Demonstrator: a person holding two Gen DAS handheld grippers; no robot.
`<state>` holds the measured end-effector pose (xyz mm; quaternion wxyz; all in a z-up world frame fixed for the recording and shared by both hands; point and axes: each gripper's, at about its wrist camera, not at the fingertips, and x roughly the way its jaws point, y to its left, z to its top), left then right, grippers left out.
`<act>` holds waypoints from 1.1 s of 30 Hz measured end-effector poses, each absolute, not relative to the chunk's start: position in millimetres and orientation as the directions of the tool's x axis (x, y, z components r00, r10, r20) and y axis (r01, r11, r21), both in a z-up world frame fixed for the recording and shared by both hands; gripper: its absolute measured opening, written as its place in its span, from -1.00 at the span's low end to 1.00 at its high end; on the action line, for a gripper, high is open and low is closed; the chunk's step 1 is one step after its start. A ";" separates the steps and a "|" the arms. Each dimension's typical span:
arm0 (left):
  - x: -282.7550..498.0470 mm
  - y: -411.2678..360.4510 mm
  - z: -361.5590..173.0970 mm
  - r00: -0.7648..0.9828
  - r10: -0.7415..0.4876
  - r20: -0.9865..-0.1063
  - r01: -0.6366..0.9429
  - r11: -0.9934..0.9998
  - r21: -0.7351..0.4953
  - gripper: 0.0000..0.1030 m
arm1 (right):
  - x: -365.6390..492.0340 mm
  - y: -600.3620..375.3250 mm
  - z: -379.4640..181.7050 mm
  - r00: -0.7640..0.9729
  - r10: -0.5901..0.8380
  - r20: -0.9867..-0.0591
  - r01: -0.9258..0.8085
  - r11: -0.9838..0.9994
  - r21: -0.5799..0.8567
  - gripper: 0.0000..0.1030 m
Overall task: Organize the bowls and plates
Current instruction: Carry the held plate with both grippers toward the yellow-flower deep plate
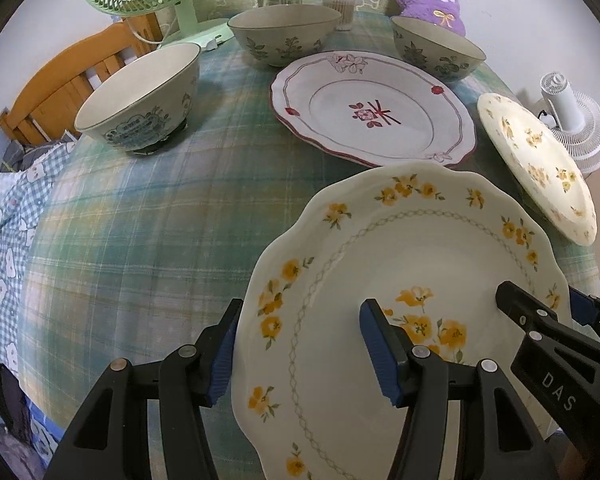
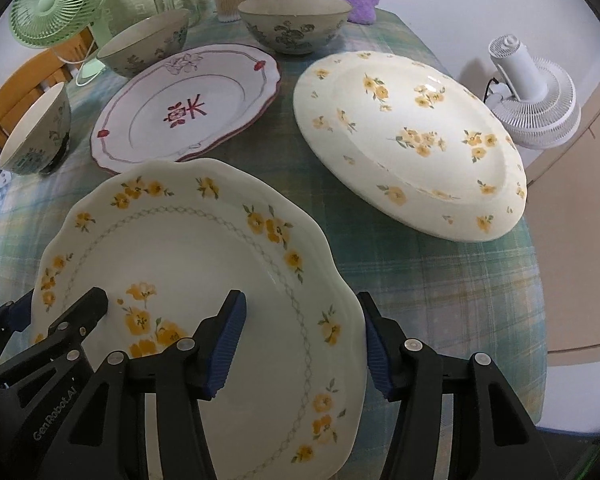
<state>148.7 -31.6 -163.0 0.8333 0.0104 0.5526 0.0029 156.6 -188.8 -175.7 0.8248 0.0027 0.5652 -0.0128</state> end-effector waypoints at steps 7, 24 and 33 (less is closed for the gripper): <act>150.2 -33.1 -165.6 0.383 0.002 -0.924 0.033 0.999 0.016 0.15 | 155.2 -191.2 -178.6 0.345 -0.021 -0.938 0.061 0.998 0.000 0.14; 155.3 -46.3 -164.5 0.397 -0.018 -0.917 0.077 0.997 0.014 0.29 | 147.1 -204.1 -178.4 0.342 -0.030 -0.939 0.125 0.992 0.014 0.24; 161.6 -46.1 -130.6 0.457 -0.016 -0.889 0.089 0.996 0.027 0.85 | 147.8 -216.9 -134.8 0.430 -0.030 -0.902 0.134 0.990 0.031 0.60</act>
